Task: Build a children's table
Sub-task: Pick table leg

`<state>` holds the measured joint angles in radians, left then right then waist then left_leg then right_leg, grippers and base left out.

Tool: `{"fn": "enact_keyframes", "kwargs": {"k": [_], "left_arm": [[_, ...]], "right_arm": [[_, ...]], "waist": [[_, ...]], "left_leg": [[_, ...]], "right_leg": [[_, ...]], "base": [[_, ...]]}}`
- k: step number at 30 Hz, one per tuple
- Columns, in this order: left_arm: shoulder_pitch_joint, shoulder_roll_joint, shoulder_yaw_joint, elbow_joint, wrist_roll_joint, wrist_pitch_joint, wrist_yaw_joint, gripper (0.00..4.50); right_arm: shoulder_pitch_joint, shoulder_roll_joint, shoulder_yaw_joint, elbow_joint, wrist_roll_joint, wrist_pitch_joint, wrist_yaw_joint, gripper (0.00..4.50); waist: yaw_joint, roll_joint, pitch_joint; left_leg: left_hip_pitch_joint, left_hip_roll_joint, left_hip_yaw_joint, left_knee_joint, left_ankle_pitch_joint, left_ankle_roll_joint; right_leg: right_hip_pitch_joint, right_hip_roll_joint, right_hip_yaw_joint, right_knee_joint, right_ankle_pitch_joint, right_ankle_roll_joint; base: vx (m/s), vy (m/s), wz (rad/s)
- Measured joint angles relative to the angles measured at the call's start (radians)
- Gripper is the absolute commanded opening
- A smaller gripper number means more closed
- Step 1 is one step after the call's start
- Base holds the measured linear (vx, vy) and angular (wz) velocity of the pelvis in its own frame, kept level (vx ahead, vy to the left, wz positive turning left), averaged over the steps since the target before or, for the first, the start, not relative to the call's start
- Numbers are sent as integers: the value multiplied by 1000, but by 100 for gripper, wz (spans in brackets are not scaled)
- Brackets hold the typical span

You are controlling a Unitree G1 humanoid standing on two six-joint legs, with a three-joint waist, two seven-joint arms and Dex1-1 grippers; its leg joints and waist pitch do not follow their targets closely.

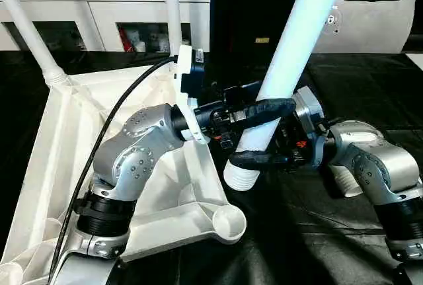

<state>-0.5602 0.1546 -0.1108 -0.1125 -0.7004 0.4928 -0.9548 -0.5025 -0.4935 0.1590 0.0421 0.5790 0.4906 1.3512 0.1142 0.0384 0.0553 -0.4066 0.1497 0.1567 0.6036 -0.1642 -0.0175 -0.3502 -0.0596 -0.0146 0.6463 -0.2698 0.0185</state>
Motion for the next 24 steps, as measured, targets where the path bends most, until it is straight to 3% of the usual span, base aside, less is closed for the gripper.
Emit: {"fn": "enact_keyframes", "kwargs": {"k": [7, 8, 19, 24], "left_arm": [[-1, 3, -10, -2, 11, 43, 56, 182], [0, -5, -11, -2, 11, 46, 59, 238], [35, -48, -22, -26, 49, 31, 146, 338], [47, -142, 22, -27, 13, 31, 219, 371]], "right_arm": [[0, 0, 7, 20, -11, 7, -2, 189], [0, 2, 7, 21, -12, 7, -4, 189], [0, 84, 8, 60, -85, -50, -141, 189], [2, 112, 4, 60, -105, -50, -205, 189]], "waist": [[0, 0, 0], [0, 0, 0], [-1, 0, 0], [1, 0, 0]], "left_leg": [[0, 0, 0, 1, 0, 0], [0, 0, 0, 1, 0, 0], [0, 1, 0, 1, 0, 0], [0, 1, 0, 2, 0, 0]], "right_leg": [[0, 0, 0, 0, 0, -1], [0, 0, 0, 0, 0, -1], [0, 0, 0, 0, 1, -1], [0, 0, 0, 0, 1, -2]], "base": [[0, 0, 0], [0, 0, 0], [0, 0, 0], [0, 0, 0]]}}
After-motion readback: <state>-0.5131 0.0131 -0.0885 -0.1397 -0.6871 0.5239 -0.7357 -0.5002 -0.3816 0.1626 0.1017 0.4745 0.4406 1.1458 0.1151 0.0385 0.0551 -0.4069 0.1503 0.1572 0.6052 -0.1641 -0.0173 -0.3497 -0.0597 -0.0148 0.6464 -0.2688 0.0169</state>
